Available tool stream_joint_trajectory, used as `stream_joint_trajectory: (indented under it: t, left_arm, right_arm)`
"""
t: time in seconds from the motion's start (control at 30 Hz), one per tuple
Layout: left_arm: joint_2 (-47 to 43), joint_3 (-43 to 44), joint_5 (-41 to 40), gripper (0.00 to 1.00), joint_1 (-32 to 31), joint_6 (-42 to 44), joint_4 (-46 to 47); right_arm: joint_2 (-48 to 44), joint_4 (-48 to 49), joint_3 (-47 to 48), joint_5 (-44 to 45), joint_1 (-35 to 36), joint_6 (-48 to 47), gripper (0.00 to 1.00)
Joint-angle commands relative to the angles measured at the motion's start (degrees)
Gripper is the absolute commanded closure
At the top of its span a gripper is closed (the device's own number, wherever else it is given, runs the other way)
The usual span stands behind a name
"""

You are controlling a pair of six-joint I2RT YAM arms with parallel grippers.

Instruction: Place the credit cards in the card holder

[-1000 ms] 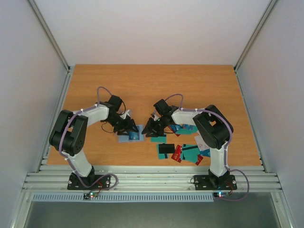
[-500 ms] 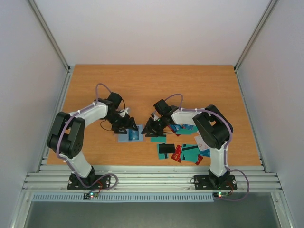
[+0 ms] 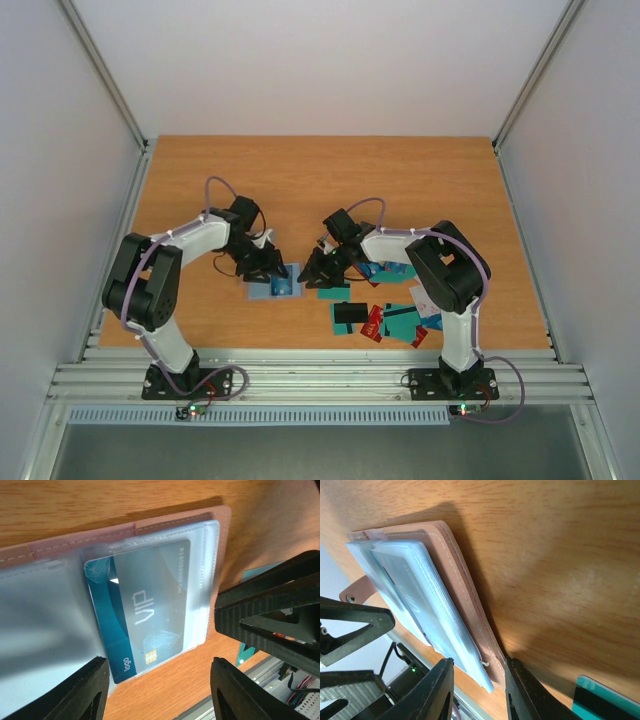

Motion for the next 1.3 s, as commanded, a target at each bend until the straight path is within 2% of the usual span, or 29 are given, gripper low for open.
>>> stream_joint_trajectory:
  t: [0.0, 1.27]
  left_arm:
    - [2.1, 0.1, -1.1, 0.43, -0.4, 1.2, 1.1]
    - [6.0, 2.8, 3.9, 0.45, -3.5, -2.2, 6.1]
  right_arm:
    - [3.4, -3.4, -0.5, 3.5, 0.6, -0.5, 0.69]
    - [5.5, -8.4, 4.7, 3.2, 0.6, -3.3, 0.69]
